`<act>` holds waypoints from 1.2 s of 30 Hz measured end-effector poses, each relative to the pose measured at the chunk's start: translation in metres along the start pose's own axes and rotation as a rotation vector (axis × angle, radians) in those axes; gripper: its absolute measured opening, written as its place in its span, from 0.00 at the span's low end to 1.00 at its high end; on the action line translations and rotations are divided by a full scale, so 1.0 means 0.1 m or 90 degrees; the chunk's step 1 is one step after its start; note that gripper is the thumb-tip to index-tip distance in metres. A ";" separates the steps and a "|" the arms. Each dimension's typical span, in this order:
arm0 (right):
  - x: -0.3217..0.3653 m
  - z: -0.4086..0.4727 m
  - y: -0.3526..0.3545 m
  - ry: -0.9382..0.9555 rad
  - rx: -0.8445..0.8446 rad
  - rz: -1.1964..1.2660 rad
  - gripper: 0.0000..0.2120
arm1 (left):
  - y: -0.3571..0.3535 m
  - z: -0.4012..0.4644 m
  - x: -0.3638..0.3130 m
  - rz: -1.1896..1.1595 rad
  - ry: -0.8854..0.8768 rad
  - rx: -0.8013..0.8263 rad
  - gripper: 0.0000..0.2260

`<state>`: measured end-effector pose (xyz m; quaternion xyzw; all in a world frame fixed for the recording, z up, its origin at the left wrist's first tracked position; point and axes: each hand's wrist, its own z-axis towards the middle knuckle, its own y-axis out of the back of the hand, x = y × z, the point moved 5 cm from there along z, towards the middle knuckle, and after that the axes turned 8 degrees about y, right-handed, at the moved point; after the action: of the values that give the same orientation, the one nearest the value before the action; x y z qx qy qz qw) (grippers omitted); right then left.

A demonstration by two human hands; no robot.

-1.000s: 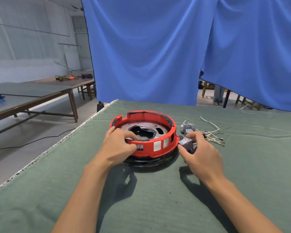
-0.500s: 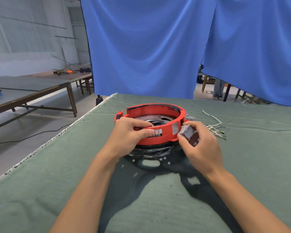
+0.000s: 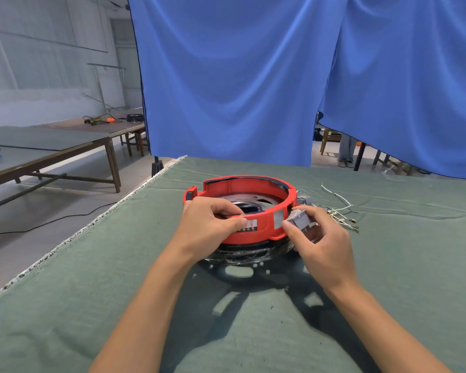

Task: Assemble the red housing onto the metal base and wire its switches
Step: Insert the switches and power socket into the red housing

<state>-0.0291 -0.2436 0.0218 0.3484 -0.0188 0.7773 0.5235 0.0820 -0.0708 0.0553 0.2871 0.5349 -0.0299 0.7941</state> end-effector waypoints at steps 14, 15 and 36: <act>-0.08 -0.05 -0.05 -0.060 0.062 0.075 0.12 | -0.02 -0.02 0.04 0.188 -0.034 -0.066 0.04; -0.07 -0.05 -0.06 -0.058 0.074 0.073 0.14 | -0.03 -0.02 0.04 0.209 -0.044 -0.074 0.05; 0.11 -0.06 -0.18 0.095 0.269 -0.037 0.20 | -0.15 0.00 0.09 0.220 -0.040 -0.020 0.13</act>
<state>-0.0199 -0.2247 0.0174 0.3922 0.1933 0.7724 0.4607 0.0803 -0.0812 0.0411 0.3613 0.4530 0.1060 0.8081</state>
